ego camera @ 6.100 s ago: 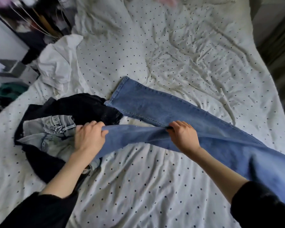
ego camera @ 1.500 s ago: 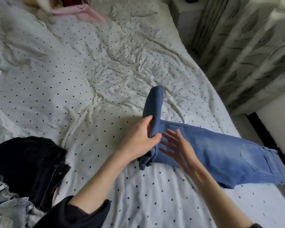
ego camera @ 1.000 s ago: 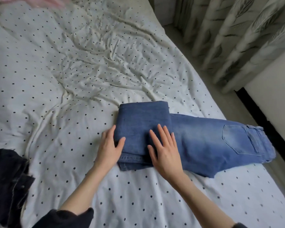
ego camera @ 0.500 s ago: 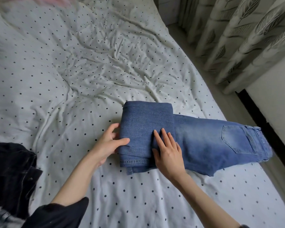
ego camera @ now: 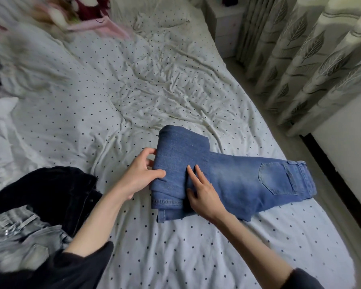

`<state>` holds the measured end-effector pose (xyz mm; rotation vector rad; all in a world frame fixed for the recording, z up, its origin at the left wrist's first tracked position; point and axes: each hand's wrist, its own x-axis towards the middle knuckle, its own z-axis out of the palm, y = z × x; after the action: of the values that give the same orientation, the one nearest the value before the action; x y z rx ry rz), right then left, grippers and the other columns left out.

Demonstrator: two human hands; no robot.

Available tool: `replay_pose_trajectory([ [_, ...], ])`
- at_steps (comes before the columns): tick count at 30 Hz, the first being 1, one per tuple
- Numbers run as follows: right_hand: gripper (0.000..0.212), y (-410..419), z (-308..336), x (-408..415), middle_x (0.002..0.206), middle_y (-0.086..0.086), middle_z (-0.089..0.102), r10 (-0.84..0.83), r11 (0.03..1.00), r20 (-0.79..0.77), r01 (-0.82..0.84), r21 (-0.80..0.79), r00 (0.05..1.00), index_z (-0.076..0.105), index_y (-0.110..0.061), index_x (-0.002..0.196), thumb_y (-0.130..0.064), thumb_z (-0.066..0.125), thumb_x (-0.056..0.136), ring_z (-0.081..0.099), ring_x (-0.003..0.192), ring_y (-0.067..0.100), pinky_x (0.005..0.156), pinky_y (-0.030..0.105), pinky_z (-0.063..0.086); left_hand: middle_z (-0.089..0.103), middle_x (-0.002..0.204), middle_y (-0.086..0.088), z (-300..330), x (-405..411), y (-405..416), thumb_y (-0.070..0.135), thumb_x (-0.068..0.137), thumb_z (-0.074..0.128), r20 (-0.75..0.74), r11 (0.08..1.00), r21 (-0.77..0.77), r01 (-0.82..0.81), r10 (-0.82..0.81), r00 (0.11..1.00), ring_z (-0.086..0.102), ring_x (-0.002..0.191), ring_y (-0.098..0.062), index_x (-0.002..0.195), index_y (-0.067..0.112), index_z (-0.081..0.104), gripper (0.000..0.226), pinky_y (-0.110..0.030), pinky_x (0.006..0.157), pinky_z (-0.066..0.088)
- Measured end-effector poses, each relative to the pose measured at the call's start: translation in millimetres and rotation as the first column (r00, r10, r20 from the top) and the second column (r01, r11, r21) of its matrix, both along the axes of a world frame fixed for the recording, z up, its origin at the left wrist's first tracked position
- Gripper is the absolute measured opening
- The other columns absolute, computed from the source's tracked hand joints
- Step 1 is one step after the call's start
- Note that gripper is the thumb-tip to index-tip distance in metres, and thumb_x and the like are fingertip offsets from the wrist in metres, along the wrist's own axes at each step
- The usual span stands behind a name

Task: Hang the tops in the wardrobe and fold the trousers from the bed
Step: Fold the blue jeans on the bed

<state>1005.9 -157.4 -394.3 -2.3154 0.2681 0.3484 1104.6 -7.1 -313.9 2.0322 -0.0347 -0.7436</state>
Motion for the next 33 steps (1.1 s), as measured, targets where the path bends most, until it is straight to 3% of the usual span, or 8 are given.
replay_pose_trajectory([
  [9,0.061,72,15,38,0.157,0.001,0.018,0.125,0.862,-0.07,-0.073,0.501,0.99,0.021,-0.024,0.149,-0.014,0.049,0.096,0.02,0.143,0.012,0.11,0.015,0.014,0.066,0.087,-0.013,38,16,54,0.026,0.056,0.064,0.157,0.96,0.274,-0.056,0.012,0.987,0.063,0.086,-0.033,0.103,0.03,0.047,0.05,-0.047,0.084,0.05],
  [12,0.044,66,1,41,0.142,-0.002,0.048,0.04,0.663,-0.313,0.209,0.718,0.949,0.038,-0.027,0.143,-0.025,0.045,0.099,0.043,0.13,0.014,0.102,0.028,0.035,0.064,0.095,-0.015,2,7,43,0.017,0.074,0.067,0.107,0.956,0.292,-0.036,0.005,0.994,0.061,0.094,-0.034,0.11,0.021,0.042,0.044,-0.048,0.087,0.048],
  [16,0.04,21,-20,28,0.103,-0.004,0.064,-0.081,0.349,-0.559,0.548,0.76,0.825,0.06,-0.027,0.113,-0.05,0.03,0.099,0.059,0.088,0.012,0.083,0.035,0.048,0.053,0.096,-0.004,-54,-20,-2,0.021,0.078,0.069,0.116,0.97,0.233,0.073,-0.102,0.988,0.058,0.091,-0.028,0.115,0.019,0.039,0.048,-0.037,0.083,0.048],
  [20,0.035,-24,-30,14,0.112,0.011,0.065,-0.383,0.517,-0.491,0.622,0.588,0.783,0.063,-0.019,0.097,-0.04,0.035,0.1,0.058,0.093,0.015,0.083,0.032,0.047,0.042,0.115,0.004,-86,-44,-40,0.03,0.085,0.064,0.001,0.943,0.216,0.253,-0.259,0.966,0.053,0.101,-0.016,0.137,0.024,0.037,0.059,-0.026,0.093,0.04],
  [22,0.032,-39,-37,3,0.128,0.012,0.058,-0.428,0.615,-0.417,0.596,0.516,0.802,0.059,-0.011,0.116,-0.031,0.039,0.1,0.054,0.107,0.014,0.098,0.035,0.043,0.049,0.123,0.0,-97,-49,-43,0.023,0.089,0.059,-0.023,0.942,0.225,0.248,-0.25,0.968,0.055,0.102,-0.017,0.133,0.019,0.047,0.046,-0.022,0.091,0.04],
  [25,0.044,-44,-38,-8,0.146,0.007,0.042,-0.375,0.866,-0.244,0.432,0.251,0.894,0.041,-0.009,0.141,-0.023,0.042,0.099,0.038,0.133,0.018,0.111,0.03,0.028,0.058,0.119,-0.013,-107,-41,-23,0.01,0.091,0.054,0.072,0.954,0.301,-0.006,-0.017,0.997,0.058,0.094,-0.024,0.122,0.009,0.056,0.031,-0.023,0.085,0.041],
  [28,0.044,-35,-44,-10,0.15,0.011,0.033,-0.262,0.961,-0.069,0.267,0.074,0.963,0.041,-0.011,0.141,-0.019,0.045,0.098,0.026,0.139,0.024,0.111,0.027,0.018,0.053,0.127,-0.019,-118,-24,5,0.01,0.092,0.055,0.069,0.92,0.344,-0.19,0.177,0.982,0.056,0.107,-0.029,0.129,0.002,0.048,0.039,-0.03,0.092,0.041],
  [33,0.05,-24,-64,-10,0.156,0.008,0.019,-0.141,0.99,-0.171,0.144,0.007,0.975,0.032,-0.017,0.146,-0.023,0.044,0.098,0.016,0.143,0.023,0.113,0.029,0.016,0.052,0.127,-0.005,-135,-15,15,0.021,0.092,0.058,-0.34,0.935,0.102,-0.341,0.355,0.871,0.052,0.101,-0.018,0.137,0.013,0.038,0.05,-0.031,0.082,0.044],
])
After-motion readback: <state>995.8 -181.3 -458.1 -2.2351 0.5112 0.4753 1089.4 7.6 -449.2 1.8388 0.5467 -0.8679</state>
